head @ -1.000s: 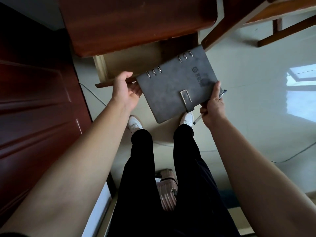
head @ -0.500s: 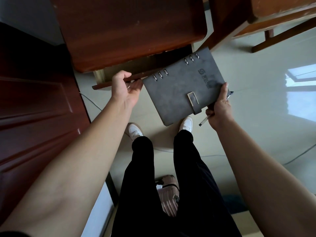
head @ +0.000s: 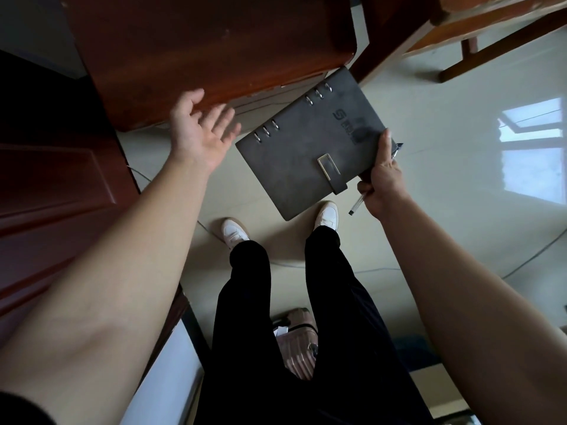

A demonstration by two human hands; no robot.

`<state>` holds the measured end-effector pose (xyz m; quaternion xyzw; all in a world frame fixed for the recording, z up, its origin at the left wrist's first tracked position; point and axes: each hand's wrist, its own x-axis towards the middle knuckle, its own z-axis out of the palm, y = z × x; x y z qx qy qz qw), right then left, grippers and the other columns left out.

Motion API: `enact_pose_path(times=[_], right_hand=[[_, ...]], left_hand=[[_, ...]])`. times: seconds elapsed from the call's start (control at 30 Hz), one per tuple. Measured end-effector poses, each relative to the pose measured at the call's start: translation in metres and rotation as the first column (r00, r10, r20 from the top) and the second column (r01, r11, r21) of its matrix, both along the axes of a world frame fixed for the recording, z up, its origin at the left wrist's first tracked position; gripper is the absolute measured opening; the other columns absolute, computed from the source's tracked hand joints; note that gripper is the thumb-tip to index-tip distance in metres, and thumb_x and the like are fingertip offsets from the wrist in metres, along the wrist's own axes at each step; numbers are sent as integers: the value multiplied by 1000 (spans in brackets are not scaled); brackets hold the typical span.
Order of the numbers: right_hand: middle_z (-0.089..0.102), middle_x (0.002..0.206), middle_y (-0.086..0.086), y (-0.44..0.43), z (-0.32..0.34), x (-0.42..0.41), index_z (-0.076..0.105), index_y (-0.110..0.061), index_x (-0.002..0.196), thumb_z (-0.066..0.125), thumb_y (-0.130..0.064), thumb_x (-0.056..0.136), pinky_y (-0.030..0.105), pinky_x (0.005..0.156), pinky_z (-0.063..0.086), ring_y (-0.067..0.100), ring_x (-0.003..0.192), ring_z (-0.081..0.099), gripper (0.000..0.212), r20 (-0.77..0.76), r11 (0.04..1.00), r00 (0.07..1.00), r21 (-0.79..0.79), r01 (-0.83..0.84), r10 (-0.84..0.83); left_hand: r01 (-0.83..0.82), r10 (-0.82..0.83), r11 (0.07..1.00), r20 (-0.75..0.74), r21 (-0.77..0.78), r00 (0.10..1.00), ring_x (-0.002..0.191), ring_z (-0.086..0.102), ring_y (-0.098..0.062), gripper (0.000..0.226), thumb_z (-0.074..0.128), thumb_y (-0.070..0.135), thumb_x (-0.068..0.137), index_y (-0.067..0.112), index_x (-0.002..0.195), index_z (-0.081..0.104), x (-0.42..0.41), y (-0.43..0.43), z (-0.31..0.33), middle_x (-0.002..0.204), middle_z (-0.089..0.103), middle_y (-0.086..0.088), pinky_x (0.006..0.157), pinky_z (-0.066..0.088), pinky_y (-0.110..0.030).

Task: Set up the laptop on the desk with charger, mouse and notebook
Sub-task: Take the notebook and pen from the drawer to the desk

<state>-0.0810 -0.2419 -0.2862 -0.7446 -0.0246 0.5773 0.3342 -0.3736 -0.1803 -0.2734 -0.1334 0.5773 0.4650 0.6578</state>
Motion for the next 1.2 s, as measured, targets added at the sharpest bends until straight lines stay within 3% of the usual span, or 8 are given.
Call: enact_pose_path(times=[0.23,0.37,0.47,0.57,0.73,0.83,1.0,1.2], right_hand=[[40,53,-13,-23,36,2,49,-25,79,56,-76,82,21,40,23,7,41,30,52,41,998,997,4,-70,69],[36,56,-12,-34,96,8,48,-26,77,58,-82,73,21,41,23,8,46,28,56,44,991,995,93,-94,91],[39,62,-9,-47,153,16,49,-25,79,59,-85,65,22,41,25,7,46,31,63,40,984,998,171,-54,48],[44,60,-9,-65,216,37,55,-21,86,56,-85,70,21,39,27,5,43,33,67,63,969,997,244,32,-49],[64,71,-13,-90,296,85,65,-24,95,54,-71,88,23,47,29,6,58,52,49,114,927,971,337,163,-212],[68,90,-6,-105,334,138,63,-26,98,61,-47,96,25,50,27,14,79,57,21,171,883,959,453,126,-224],[61,71,-12,-117,383,241,64,-20,94,65,-21,97,9,44,36,-3,57,54,3,293,771,910,636,43,-292],[76,106,7,-124,406,361,66,-10,118,64,-16,97,26,79,56,18,94,72,22,317,695,869,718,42,-380]], left_hand=[[609,-624,772,-391,-180,676,96,64,-17,32,55,48,95,23,115,60,18,-39,27,101,68,1,77,49,-31],[773,-680,616,-597,-150,426,78,63,-15,37,54,53,94,25,70,63,39,-46,90,76,67,10,74,46,-33],[883,-672,451,-700,-129,241,66,53,-10,47,49,70,82,28,65,60,62,-47,156,67,59,12,67,41,-31],[915,-680,402,-678,-27,279,80,67,-16,63,66,73,69,11,80,70,100,-44,221,84,72,2,79,54,-37],[879,-616,457,-663,137,425,99,71,-26,30,79,31,83,7,101,74,181,-49,287,100,76,-8,94,55,-50],[877,-591,432,-667,213,453,99,71,-27,30,81,31,80,9,99,72,245,-44,325,101,76,-8,94,55,-49],[883,-532,316,-706,347,468,91,72,-27,22,82,32,79,15,87,71,373,-28,394,91,76,-5,76,60,-37],[878,-532,214,-703,428,473,92,72,-28,25,79,34,81,13,93,71,508,-28,441,93,77,-5,82,60,-45]])
